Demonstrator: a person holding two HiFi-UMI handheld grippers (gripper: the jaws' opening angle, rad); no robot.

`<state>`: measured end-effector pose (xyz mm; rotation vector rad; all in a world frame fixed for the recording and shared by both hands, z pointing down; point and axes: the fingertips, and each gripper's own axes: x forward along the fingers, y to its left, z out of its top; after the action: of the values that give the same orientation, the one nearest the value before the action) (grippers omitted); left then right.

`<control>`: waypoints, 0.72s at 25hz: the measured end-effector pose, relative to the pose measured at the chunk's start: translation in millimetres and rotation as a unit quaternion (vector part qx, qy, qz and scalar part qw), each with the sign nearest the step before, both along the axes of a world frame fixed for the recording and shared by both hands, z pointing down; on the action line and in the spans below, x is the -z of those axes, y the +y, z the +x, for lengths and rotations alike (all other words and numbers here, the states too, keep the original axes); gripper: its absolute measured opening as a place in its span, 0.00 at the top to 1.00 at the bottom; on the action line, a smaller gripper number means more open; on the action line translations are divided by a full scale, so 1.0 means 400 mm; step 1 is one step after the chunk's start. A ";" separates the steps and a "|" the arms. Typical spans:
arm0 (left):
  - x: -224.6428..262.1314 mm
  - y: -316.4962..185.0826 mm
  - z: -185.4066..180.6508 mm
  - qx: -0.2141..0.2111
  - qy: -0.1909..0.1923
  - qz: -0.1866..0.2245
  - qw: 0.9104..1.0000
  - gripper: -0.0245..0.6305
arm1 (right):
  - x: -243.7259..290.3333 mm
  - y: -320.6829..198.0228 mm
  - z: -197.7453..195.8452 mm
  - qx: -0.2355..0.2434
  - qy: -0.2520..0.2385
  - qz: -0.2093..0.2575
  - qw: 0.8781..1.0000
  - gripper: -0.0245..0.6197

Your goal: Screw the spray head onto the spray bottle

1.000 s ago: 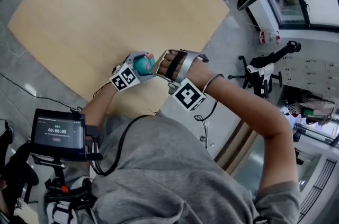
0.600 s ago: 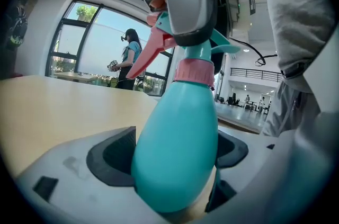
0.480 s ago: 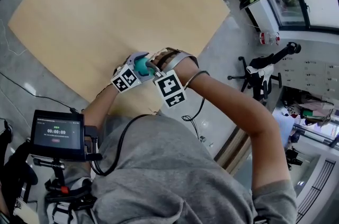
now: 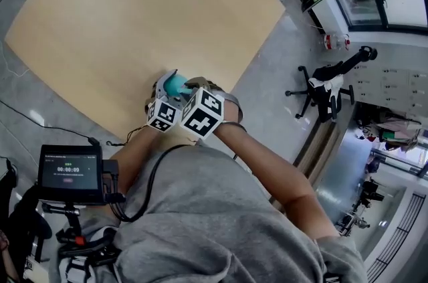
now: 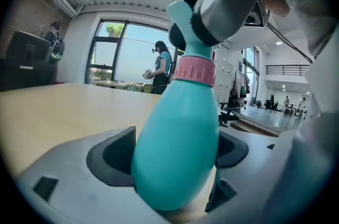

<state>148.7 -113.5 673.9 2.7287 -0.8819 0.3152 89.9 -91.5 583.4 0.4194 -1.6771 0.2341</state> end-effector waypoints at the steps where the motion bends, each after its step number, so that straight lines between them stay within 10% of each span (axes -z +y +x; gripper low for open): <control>1: -0.001 -0.002 -0.001 0.004 0.001 -0.002 1.000 0.37 | -0.001 -0.003 0.000 -0.002 0.000 -0.003 1.000 0.80; 9: -0.008 -0.003 0.025 -0.054 0.014 -0.013 0.998 0.37 | 0.017 -0.004 0.011 0.035 -0.031 -0.078 0.996 0.79; 13: -0.009 0.015 0.041 -0.164 0.021 -0.015 0.986 0.37 | 0.140 -0.041 0.000 0.207 -0.070 -0.048 0.975 0.79; 15: -0.008 0.029 0.040 -0.220 0.020 -0.017 0.975 0.37 | 0.180 -0.039 0.000 0.365 -0.043 -0.006 0.930 0.79; 18: 0.001 0.047 0.028 -0.288 0.007 -0.025 0.957 0.37 | 0.150 -0.005 0.042 0.604 0.060 0.034 0.794 0.79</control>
<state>159.8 -94.8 673.5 2.8766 -0.0468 0.4159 106.6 -93.7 523.2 -0.6242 -1.5241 -0.7905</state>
